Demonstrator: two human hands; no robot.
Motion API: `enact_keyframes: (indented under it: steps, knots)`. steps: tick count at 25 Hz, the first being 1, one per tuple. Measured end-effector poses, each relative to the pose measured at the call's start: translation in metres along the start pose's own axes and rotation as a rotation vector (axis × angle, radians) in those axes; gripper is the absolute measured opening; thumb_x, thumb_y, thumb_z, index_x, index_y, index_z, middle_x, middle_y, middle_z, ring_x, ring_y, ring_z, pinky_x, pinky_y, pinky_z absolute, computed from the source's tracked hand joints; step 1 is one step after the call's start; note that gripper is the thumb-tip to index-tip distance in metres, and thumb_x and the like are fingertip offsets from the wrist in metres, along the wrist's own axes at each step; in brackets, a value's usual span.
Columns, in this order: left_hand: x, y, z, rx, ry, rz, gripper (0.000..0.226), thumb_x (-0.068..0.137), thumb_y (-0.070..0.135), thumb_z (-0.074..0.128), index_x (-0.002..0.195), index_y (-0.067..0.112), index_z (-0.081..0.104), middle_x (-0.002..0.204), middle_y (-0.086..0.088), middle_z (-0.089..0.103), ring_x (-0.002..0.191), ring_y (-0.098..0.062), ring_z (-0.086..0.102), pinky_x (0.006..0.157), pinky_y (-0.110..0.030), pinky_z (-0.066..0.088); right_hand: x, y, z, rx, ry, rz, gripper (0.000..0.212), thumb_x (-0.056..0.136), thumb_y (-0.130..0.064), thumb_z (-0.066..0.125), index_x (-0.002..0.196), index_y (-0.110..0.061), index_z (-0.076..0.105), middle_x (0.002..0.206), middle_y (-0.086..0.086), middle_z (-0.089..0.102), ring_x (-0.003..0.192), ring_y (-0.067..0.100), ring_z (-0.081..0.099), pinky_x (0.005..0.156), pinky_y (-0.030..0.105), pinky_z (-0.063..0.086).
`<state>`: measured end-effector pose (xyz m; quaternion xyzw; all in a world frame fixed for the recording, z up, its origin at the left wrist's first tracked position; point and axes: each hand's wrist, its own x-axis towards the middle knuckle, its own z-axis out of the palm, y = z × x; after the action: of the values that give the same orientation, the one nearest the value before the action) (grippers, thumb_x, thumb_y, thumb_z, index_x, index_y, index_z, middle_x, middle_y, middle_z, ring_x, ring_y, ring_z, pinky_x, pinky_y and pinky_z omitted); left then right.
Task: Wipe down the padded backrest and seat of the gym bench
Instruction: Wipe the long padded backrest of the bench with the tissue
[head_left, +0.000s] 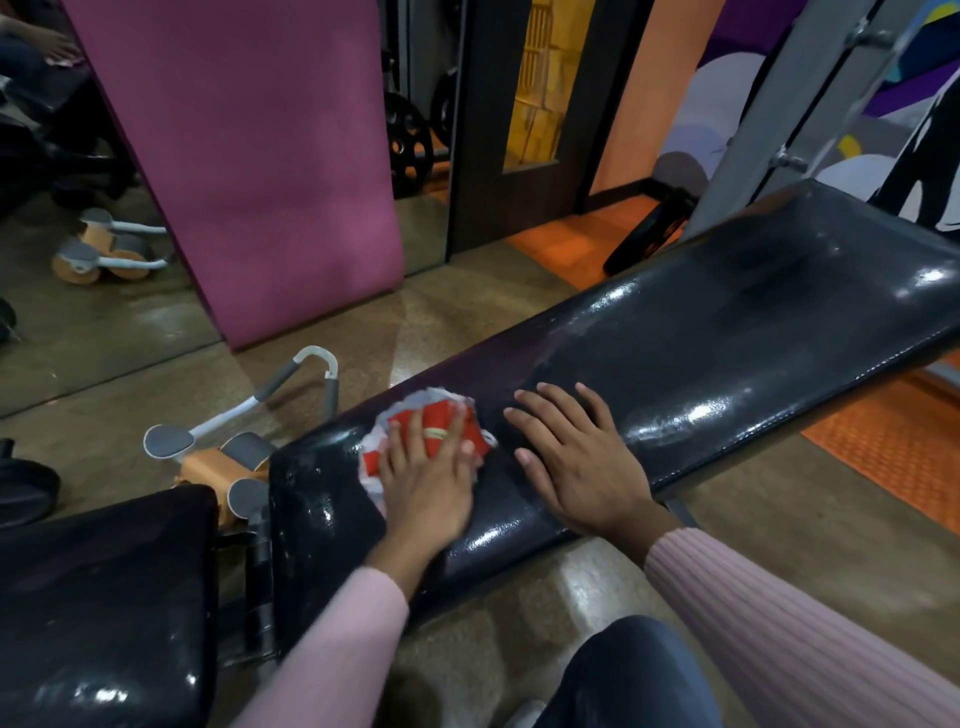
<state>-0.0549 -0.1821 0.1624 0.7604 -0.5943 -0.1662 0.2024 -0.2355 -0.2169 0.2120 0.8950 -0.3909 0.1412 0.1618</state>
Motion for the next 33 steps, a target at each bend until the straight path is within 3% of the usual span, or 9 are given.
enact_keyframes:
  steps: [4,10,14,17,20,24,27,30,33]
  knots:
    - [0.018,0.030,-0.001,0.012,-0.064,0.167,0.051,0.100,0.050,0.018,0.145,0.052,-0.004,0.160,-0.005,-0.006,0.145,-0.029,-0.013,0.116,-0.046,-0.008,0.003,-0.003,0.000,-0.009,-0.023,0.009,0.048,0.102,-0.039,0.026,0.135,-0.018,0.053,0.142,0.002,0.052,0.136,0.024,0.041,0.114,0.048,0.026]
    - [0.080,-0.039,-0.018,-0.020,-0.104,0.006,0.050,0.100,0.049,0.020,0.148,0.048,0.008,0.158,-0.010,0.015,0.144,-0.033,0.012,0.116,-0.045,0.010,0.003,-0.008,-0.001,-0.010,-0.067,0.012,0.046,0.102,-0.039,0.028,0.135,-0.020,0.053,0.142,0.001,0.052,0.136,0.022,0.041,0.115,0.047,0.024]
    - [0.058,-0.049,-0.013,-0.034,-0.041,-0.115,0.049,0.099,0.050,0.015,0.147,0.049,0.005,0.160,-0.006,0.010,0.146,-0.029,0.004,0.116,-0.046,0.005,0.000,-0.001,-0.002,-0.049,-0.051,-0.002,0.045,0.102,-0.040,0.029,0.136,-0.022,0.051,0.144,0.000,0.050,0.136,0.025,0.041,0.114,0.051,0.023]
    - [0.019,-0.008,0.000,0.050,-0.015,0.049,0.053,0.095,0.049,0.014,0.146,0.050,-0.001,0.160,-0.006,-0.001,0.146,-0.032,-0.004,0.117,-0.047,-0.001,0.003,-0.003,0.000,-0.164,-0.029,-0.109,0.044,0.101,-0.043,0.034,0.138,-0.025,0.048,0.145,0.002,0.049,0.136,0.029,0.042,0.111,0.058,0.025]
    - [0.040,0.011,0.005,0.116,-0.075,0.146,0.060,0.096,0.046,0.025,0.147,0.046,-0.007,0.160,-0.005,-0.009,0.146,-0.028,-0.012,0.117,-0.046,-0.004,0.020,-0.025,0.003,-0.101,0.027,0.002,0.043,0.098,-0.040,0.039,0.137,-0.025,0.049,0.143,0.002,0.051,0.135,0.028,0.043,0.112,0.056,0.024]
    - [0.081,-0.038,-0.009,-0.033,-0.114,-0.053,0.051,0.098,0.053,0.015,0.147,0.051,0.001,0.160,-0.003,0.006,0.146,-0.029,0.002,0.117,-0.047,0.003,0.019,-0.047,0.015,-0.005,0.009,0.066,0.044,0.100,-0.038,0.036,0.140,-0.023,0.048,0.145,0.001,0.049,0.136,0.025,0.042,0.112,0.053,0.026]
    - [0.027,-0.059,-0.010,-0.065,-0.037,-0.119,0.050,0.099,0.053,0.016,0.144,0.054,-0.005,0.161,0.000,-0.002,0.146,-0.026,-0.007,0.117,-0.045,-0.001,0.019,-0.044,0.016,-0.013,-0.014,0.042,0.045,0.102,-0.039,0.033,0.141,-0.023,0.047,0.146,0.001,0.048,0.137,0.024,0.041,0.112,0.052,0.027]
    - [-0.023,-0.036,-0.001,0.021,-0.006,-0.038,0.049,0.096,0.057,0.008,0.141,0.054,-0.012,0.160,0.000,-0.009,0.145,-0.027,-0.014,0.116,-0.044,-0.005,0.021,-0.045,0.019,-0.007,-0.017,0.044,0.045,0.102,-0.039,0.031,0.139,-0.021,0.049,0.146,0.002,0.048,0.138,0.024,0.040,0.112,0.051,0.028]
    - [-0.005,-0.026,0.004,0.052,-0.012,0.054,0.050,0.092,0.061,0.002,0.140,0.055,-0.011,0.161,-0.001,-0.007,0.145,-0.028,-0.013,0.116,-0.045,-0.005,0.013,-0.047,0.020,0.003,0.009,0.032,0.046,0.102,-0.037,0.031,0.138,-0.019,0.052,0.147,0.001,0.048,0.140,0.023,0.038,0.112,0.050,0.029]
